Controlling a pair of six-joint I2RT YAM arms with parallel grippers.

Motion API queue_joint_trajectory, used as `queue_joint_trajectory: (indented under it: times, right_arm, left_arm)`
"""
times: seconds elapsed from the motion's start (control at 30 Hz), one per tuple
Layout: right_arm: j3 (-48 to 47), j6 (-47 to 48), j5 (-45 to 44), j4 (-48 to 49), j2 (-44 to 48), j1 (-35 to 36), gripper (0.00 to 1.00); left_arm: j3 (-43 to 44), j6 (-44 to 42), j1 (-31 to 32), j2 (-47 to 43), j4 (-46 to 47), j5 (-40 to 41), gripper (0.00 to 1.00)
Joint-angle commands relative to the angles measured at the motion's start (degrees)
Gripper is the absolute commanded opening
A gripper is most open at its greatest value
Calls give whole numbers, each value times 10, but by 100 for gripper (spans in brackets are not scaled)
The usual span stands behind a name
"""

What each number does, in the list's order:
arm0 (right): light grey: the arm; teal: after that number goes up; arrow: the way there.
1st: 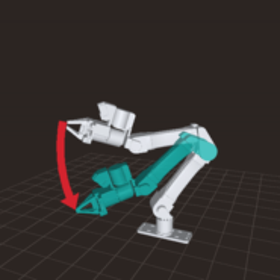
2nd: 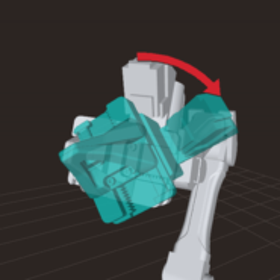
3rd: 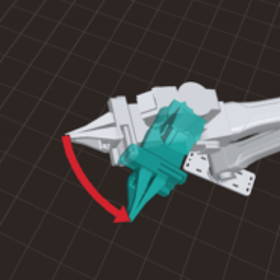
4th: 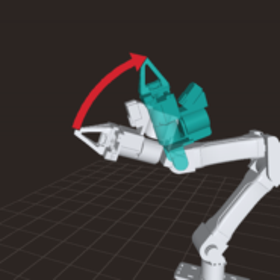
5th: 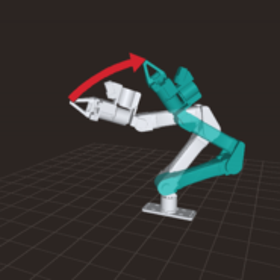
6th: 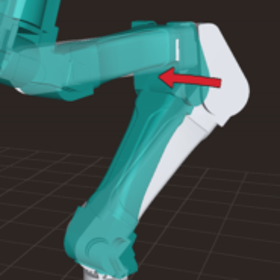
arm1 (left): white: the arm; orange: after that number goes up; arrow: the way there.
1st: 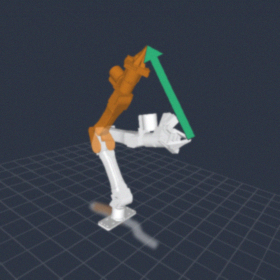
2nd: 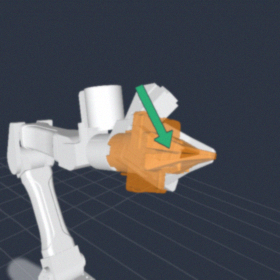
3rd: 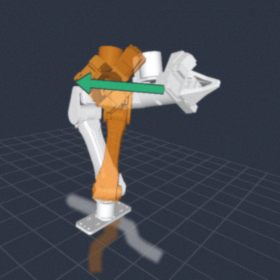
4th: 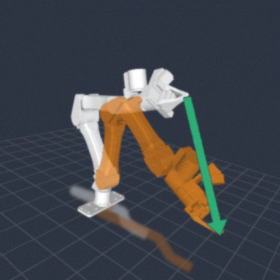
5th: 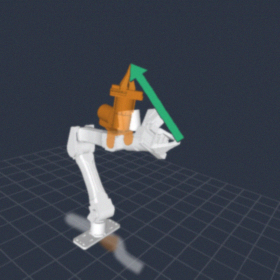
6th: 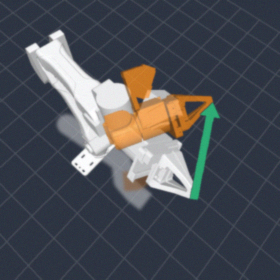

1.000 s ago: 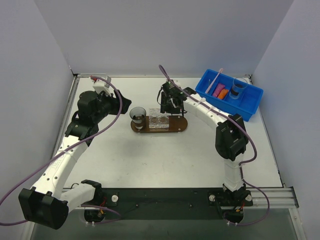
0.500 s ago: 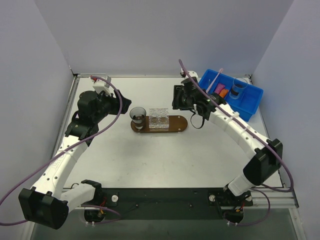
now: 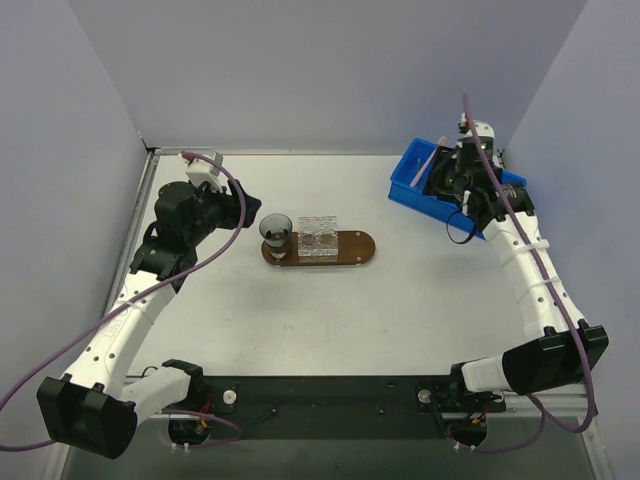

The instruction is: Prepare toiletry sets of a toothbrush and toothpaste on the tray

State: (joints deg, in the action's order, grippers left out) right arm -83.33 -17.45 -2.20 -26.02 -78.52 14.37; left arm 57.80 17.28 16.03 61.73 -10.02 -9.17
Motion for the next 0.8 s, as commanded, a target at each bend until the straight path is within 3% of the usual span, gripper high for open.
queue_joint_trajectory:
  times: [0.0,0.17,0.43,0.77]
  right_arm:
    - [9,-21,12,20,-20,-100,47]
    - [-18,-63,61,58,-93,-180,46]
    - [-80,-150,41,103,-220,-261,45]
    - [-146,-198,2,128,-305,-290,44]
  left_arm:
    - [16,-12,-1,-11,25,6,70]
    - [17,-12,0,-7,21,3,70]
    - [16,-13,0,-4,19,3,70]
    - [16,-13,0,6,17,6,70]
